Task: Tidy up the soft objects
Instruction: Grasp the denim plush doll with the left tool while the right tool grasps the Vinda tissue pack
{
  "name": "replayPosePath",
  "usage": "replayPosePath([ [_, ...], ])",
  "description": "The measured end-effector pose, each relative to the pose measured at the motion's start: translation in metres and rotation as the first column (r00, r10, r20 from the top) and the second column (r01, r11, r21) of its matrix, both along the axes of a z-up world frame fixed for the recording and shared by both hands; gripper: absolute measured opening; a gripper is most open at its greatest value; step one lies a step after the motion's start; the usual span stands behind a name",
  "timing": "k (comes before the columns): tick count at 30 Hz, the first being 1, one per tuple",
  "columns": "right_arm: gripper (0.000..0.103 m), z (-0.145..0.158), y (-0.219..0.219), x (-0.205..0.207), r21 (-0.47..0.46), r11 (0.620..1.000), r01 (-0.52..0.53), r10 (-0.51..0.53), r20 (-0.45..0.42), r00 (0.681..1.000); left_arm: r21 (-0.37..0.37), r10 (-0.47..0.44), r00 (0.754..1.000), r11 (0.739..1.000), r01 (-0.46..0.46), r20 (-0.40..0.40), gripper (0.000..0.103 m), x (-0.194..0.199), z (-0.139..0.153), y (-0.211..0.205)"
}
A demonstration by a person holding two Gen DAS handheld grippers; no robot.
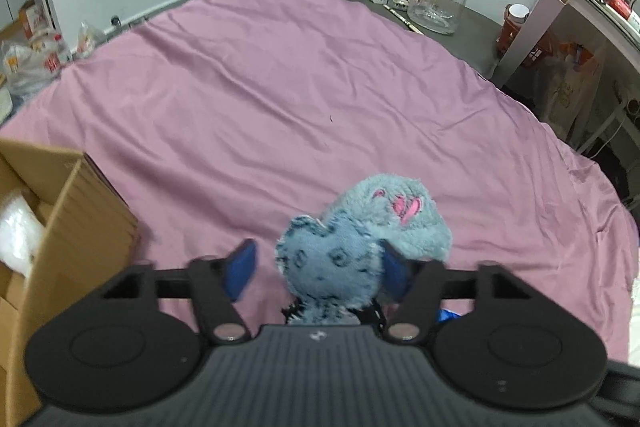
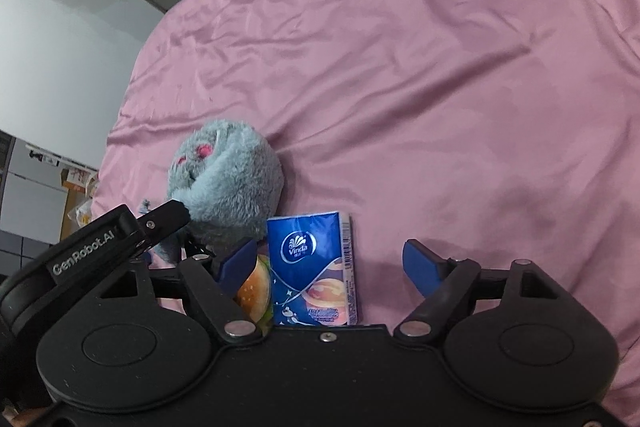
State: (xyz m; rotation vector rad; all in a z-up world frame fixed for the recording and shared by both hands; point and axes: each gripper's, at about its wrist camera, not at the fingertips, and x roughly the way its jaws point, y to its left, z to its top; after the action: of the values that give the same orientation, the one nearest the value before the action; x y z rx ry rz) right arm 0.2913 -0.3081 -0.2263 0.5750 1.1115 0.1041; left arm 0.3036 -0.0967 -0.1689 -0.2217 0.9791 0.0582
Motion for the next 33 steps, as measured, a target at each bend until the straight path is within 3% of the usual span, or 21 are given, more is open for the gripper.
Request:
replayPosePath([
  [1, 0.080, -0.001, 0.002, 0.001, -0.007, 1.000, -0.008, 0.008, -0.001, 1.000, -0.018, 0.006, 1.000, 1.000, -0.006, 0.001, 0.039, -0.001, 0.000, 0.002],
  [2, 0.080, -0.002, 0.004, 0.002, -0.015, 1.000, -0.017, 0.017, -0.004, 1.000, -0.029, 0.011, 1.000, 1.000, -0.011, -0.001, 0.033, -0.001, 0.000, 0.004],
  [8, 0.080, -0.009, 0.021, 0.005, -0.054, 0.997, -0.063, 0.062, -0.017, 0.998, -0.062, 0.016, 1.000, 0.998, -0.016, 0.011, 0.022, -0.006, 0.009, 0.011],
  [19, 0.076, -0.018, 0.038, 0.008, -0.163, 0.983, -0.086, 0.084, -0.018, 0.996, -0.096, 0.029, 0.999, 0.995, -0.025, 0.045, 0.019, -0.026, 0.033, 0.029],
  [21, 0.070, -0.018, 0.041, 0.006, -0.194, 0.976, -0.099, 0.098, -0.015, 0.995, -0.100, 0.025, 0.998, 0.995, -0.019, 0.055, 0.019, -0.032, 0.039, 0.030],
  [23, 0.051, -0.017, 0.042, 0.004, -0.231, 0.968, -0.100, 0.098, -0.017, 0.995, -0.102, 0.021, 0.998, 0.995, -0.014, 0.067, 0.019, -0.038, 0.045, 0.032],
  [24, 0.051, -0.016, 0.040, 0.002, -0.246, 0.965, -0.093, 0.090, -0.022, 0.996, -0.105, 0.022, 0.997, 0.994, -0.014, 0.072, 0.019, -0.042, 0.049, 0.034],
  [33, 0.050, 0.002, 0.030, -0.026, -0.201, 0.978, -0.058, 0.060, 0.005, 0.998, -0.108, 0.023, 0.993, 0.994, -0.010, 0.117, 0.019, -0.081, 0.075, 0.054],
])
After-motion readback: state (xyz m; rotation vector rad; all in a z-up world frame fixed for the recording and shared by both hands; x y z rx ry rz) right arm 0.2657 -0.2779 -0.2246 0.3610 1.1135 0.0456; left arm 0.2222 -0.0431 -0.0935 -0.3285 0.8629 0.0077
